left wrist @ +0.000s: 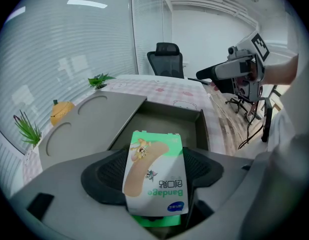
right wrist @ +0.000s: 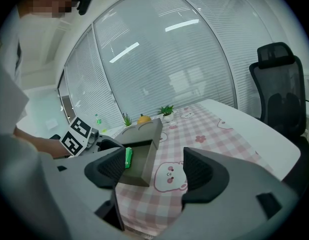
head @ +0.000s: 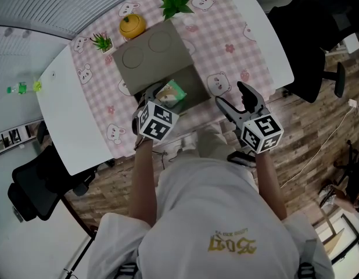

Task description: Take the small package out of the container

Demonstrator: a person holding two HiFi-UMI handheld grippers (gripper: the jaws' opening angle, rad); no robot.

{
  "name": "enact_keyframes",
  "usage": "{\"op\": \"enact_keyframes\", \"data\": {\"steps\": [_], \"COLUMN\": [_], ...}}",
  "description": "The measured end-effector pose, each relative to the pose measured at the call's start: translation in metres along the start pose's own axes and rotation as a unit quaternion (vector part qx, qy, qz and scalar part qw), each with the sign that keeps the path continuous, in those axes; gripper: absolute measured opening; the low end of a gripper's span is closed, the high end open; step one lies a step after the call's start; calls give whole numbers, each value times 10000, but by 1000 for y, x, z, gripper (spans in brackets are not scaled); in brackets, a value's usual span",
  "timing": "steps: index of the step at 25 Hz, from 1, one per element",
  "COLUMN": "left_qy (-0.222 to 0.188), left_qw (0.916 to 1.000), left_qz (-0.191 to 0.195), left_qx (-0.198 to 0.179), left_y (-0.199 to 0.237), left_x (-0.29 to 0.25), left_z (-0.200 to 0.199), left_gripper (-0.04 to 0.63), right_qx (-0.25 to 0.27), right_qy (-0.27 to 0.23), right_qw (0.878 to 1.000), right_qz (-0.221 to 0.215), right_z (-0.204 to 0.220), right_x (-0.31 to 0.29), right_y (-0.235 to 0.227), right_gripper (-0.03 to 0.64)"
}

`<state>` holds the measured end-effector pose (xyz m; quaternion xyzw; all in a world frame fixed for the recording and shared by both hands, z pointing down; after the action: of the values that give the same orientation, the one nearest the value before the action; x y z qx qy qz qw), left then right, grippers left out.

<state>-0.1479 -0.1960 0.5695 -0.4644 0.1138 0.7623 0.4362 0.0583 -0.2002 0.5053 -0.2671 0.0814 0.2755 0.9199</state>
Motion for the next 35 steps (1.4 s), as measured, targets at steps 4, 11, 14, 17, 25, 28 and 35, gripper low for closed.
{"op": "enact_keyframes", "data": {"steps": [4, 11, 14, 17, 25, 28, 35], "left_qy": [-196, -696, -970, -1424, -2716, -2947, -3164], "left_qw": [9998, 9962, 9924, 9835, 9424, 9329, 9275], "left_qz": [-71, -156, -167, -129, -120, -130, -283], "left_qx": [51, 496, 738, 1109, 1948, 2066, 1970], "left_y": [0, 8, 12, 17, 30, 31, 25], "left_x": [9, 33, 48, 71, 131, 145, 162], "left_z": [-8, -16, -21, -31, -61, -65, -69], "left_gripper": [362, 362, 362, 362, 362, 362, 362], "right_qx": [153, 388, 517, 657, 1025, 1114, 1251], "right_qy": [-76, -128, -140, -288, -580, -652, -862], "right_qw": [9999, 9992, 9986, 9974, 9930, 9916, 9884], "right_qz": [-3, -22, -12, -18, -14, -27, -47], "right_z": [-4, -11, -15, -24, -50, -57, -69], "right_x": [3, 2, 1, 3, 14, 17, 26], "right_y": [5, 18, 26, 38, 60, 69, 84], "right_gripper": [357, 354, 353, 339, 318, 316, 313]}}
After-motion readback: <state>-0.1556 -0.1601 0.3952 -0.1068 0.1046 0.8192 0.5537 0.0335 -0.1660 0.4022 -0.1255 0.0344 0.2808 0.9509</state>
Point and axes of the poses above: the fingertips, and each gripper's own axes: x backward along the fingers, y to its left, z out of its underside, the point moved 5 cm from there along x, backward along the fingers, and after that the axes turned 14 degrees about -z, right-handed, at the moved point
